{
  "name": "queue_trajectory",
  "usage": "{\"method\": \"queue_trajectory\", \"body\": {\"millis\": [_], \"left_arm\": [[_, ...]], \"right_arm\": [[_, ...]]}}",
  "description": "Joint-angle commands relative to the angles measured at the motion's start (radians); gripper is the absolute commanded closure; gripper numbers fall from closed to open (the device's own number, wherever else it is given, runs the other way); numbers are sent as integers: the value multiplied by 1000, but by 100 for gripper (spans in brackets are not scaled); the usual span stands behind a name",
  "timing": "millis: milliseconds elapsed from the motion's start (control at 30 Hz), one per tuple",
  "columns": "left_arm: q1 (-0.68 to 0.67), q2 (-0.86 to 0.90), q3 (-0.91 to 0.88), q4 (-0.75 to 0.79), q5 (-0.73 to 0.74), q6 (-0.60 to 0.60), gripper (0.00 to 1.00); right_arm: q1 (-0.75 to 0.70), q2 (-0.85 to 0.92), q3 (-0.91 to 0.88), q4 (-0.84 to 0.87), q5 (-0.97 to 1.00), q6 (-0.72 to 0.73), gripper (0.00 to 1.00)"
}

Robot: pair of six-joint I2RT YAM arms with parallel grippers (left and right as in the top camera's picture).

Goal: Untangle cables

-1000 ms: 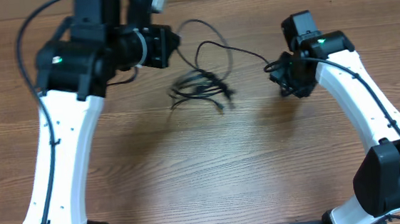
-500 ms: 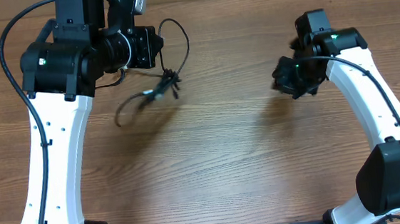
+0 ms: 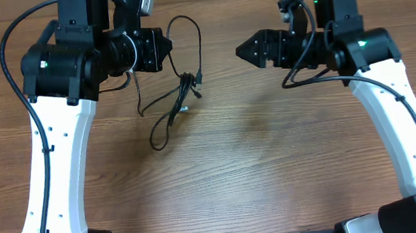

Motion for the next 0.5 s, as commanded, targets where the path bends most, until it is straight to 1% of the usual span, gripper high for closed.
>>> {"method": "queue_trajectory", "body": {"millis": [0,133,200,333,467], "left_arm": [[-10,-10,20,-8,45,3,96],[-11,-6,6,-42,33,18,96],[-18,2,-13,-55,14,18,96],[-59,34,-68,-59,13,67,96],[-130,82,-143,-27,13,90,96]], "right_arm": [[37,29,14,-11,116,137,7],[30,32,14,-103,306,263,7],[4,32,14,-151,370,295,7],[-80,31,14,-222,412,293,7],[-209,32,14,-295,410,270,5]]}}
